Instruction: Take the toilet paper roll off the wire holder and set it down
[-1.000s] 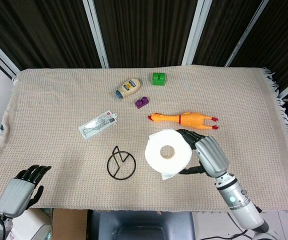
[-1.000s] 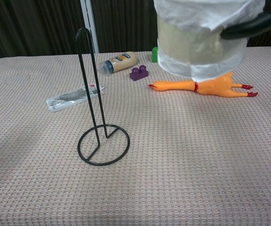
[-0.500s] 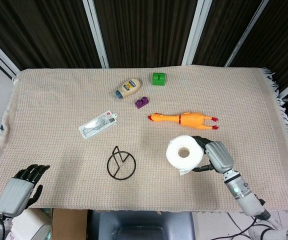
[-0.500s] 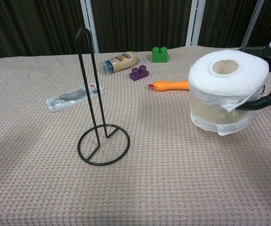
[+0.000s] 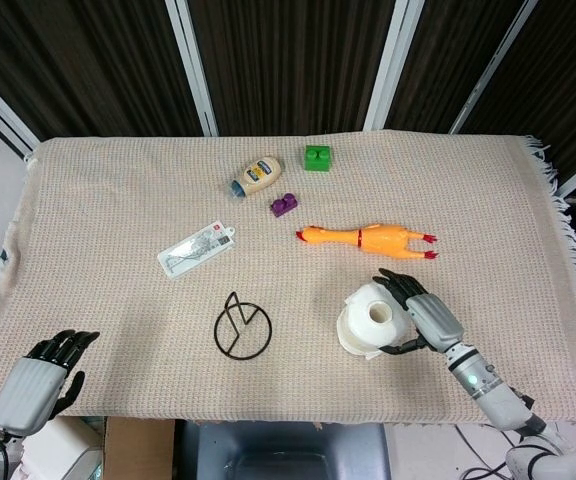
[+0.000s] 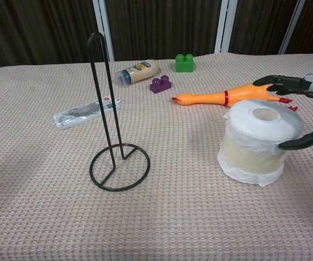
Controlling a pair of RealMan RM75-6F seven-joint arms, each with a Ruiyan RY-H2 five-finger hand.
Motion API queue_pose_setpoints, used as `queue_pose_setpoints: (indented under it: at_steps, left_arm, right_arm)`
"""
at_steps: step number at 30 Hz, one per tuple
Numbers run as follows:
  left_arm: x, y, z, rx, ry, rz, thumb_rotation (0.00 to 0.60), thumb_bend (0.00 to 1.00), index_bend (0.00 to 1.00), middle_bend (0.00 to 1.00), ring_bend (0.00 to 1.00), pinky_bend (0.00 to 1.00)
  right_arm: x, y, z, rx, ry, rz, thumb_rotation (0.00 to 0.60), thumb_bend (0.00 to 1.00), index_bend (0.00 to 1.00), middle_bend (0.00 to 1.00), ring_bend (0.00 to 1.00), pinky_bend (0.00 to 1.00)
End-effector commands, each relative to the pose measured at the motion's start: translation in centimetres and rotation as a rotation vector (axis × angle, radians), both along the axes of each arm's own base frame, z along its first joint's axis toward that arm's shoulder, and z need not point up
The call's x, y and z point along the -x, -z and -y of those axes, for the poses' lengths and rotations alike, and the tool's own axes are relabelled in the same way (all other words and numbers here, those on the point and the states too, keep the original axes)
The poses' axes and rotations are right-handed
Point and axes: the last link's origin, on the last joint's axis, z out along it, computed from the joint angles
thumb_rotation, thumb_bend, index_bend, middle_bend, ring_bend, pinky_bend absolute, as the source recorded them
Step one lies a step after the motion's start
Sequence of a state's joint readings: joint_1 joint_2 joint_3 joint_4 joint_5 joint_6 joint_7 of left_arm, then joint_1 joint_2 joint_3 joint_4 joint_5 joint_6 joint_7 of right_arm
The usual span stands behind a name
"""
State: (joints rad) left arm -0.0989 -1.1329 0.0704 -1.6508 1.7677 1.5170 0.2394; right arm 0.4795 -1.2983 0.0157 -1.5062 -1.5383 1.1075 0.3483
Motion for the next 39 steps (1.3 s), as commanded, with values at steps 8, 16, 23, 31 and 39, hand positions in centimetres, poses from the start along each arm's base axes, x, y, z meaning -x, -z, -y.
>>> queue_pose_setpoints:
  at_steps: [8,16,23,31,39]
  left_arm:
    - [0.1,-0.2,-0.1,-0.008,-0.011,0.006,0.600,0.55,0.18,0.23,0.20,0.37]
    - [0.1,-0.3,-0.5,-0.017,-0.018,0.012,0.600,0.55,0.18,0.23,0.20,0.38]
    - [0.2,-0.3,-1.1,-0.029,-0.041,0.010,0.600,0.56,0.18,0.23,0.20,0.38]
    - [0.2,-0.2,-1.4,-0.045,-0.059,0.009,0.600,0.55,0.18,0.23,0.20,0.38]
    - [0.3,-0.3,-1.7,-0.053,-0.070,0.008,0.600,0.56,0.18,0.23,0.20,0.38]
  right_arm:
    - [-1.0,-7.4,-2.3,0.172,0.025,0.107,0.600,0.07,0.00,0.00,0.00,0.10]
    - [2.1,-12.8,-5.4,0.329,0.126,-0.008,0.600,0.07,0.00,0.00,0.00,0.10]
    - [5.3,-12.8,-7.0,0.408,0.192,-0.207,0.600,0.07,0.00,0.00,0.00,0.10]
    - [7.1,-11.7,-7.5,0.485,0.201,-0.268,0.600,0.07,0.00,0.00,0.00,0.10]
    - [8.0,-10.7,-7.3,0.432,0.218,-0.250,0.600,0.07,0.00,0.00,0.00,0.10]
